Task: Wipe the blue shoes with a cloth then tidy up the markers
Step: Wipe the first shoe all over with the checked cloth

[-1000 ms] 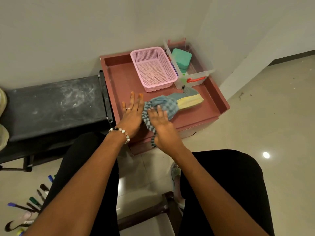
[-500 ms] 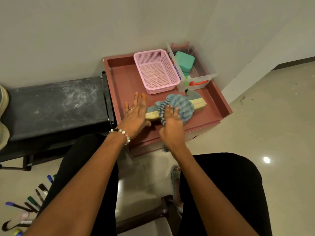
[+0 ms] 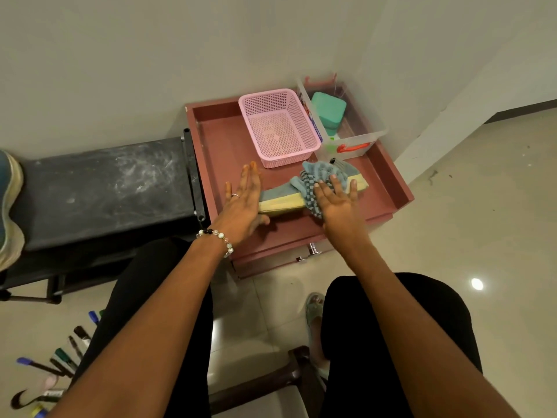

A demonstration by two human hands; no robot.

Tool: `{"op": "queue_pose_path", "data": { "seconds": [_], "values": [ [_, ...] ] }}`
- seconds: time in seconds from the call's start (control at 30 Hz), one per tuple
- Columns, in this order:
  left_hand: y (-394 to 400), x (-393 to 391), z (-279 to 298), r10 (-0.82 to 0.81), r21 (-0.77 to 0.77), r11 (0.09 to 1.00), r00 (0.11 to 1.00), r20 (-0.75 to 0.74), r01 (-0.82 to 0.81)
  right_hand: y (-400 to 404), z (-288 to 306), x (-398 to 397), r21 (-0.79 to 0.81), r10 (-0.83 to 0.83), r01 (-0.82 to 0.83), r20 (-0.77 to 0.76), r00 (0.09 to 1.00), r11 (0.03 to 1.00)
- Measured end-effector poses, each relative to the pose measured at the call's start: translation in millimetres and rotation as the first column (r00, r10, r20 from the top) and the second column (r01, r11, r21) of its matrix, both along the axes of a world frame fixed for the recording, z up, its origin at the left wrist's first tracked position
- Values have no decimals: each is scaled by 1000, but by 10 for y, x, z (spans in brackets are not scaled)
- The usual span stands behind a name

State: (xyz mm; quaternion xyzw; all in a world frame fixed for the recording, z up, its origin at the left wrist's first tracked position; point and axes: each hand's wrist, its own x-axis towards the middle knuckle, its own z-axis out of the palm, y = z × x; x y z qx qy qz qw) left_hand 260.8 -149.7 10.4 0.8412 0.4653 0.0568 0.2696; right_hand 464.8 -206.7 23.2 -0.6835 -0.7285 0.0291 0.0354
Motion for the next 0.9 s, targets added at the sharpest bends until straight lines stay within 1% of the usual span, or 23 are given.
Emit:
{"op": "queue_pose_path", "data": {
  "seconds": [0.03,0.07,0.1,0.13,0.17,0.2,0.27,0.37,0.43,0.47,0.5,0.57,0.63,0.73,0.8,0.83,0.9],
  "values": [
    [7,4,-3,2,5,1000,1000,-12,-2,4,32,-78,0,-36,36,1,999,999],
    [9,13,-7,2,12,1000,1000,-23,-2,-6,46,-201,-5,-83,83,-39,996,997],
    [-2,22,-2,2,17,1000,999,-33,-1,-26,49,-329,-35,-146,144,-105,984,989],
    [-15,34,-5,6,23,1000,999,-40,-5,-44,61,-450,-100,-207,192,-164,965,976],
    [-34,42,3,14,28,1000,999,-43,-13,-65,71,-551,-134,-243,217,-225,944,967],
    [-46,43,-5,20,34,999,999,-42,-19,-90,83,-633,-135,-250,221,-271,929,966],
    [-55,32,-39,14,71,997,999,-41,-11,-128,124,-746,-104,-202,177,-331,922,979],
    [-39,-16,-83,11,115,993,999,-32,-8,-155,176,-794,-62,-13,-11,-367,930,998],
    [-38,-25,-98,0,115,993,999,-35,4,-147,136,-655,-14,125,-138,-335,934,990],
    [-36,-20,-107,-6,105,994,999,-37,9,-122,90,-526,20,185,-187,-284,941,982],
    [-30,-17,-96,-10,85,996,999,-43,14,-96,43,-368,40,210,-206,-209,955,978],
    [3,-7,-84,-28,59,998,996,-85,34,-54,-51,-35,29,160,-158,-88,983,987],
    [26,2,-62,-61,74,995,986,-153,73,-22,-72,222,9,88,-89,22,996,996],
    [15,11,-40,-56,176,979,969,-241,101,9,-23,320,42,5,-11,151,989,999],
    [-29,40,-41,8,304,949,956,-294,85,26,-95,214,65,-85,74,183,979,995],
    [-61,72,-30,33,366,926,949,-314,89,28,-159,128,82,-121,109,167,979,991],
    [-156,201,-33,21,463,873,936,-351,154,12,-244,-72,91,-145,141,32,989,986]
  ]
}}
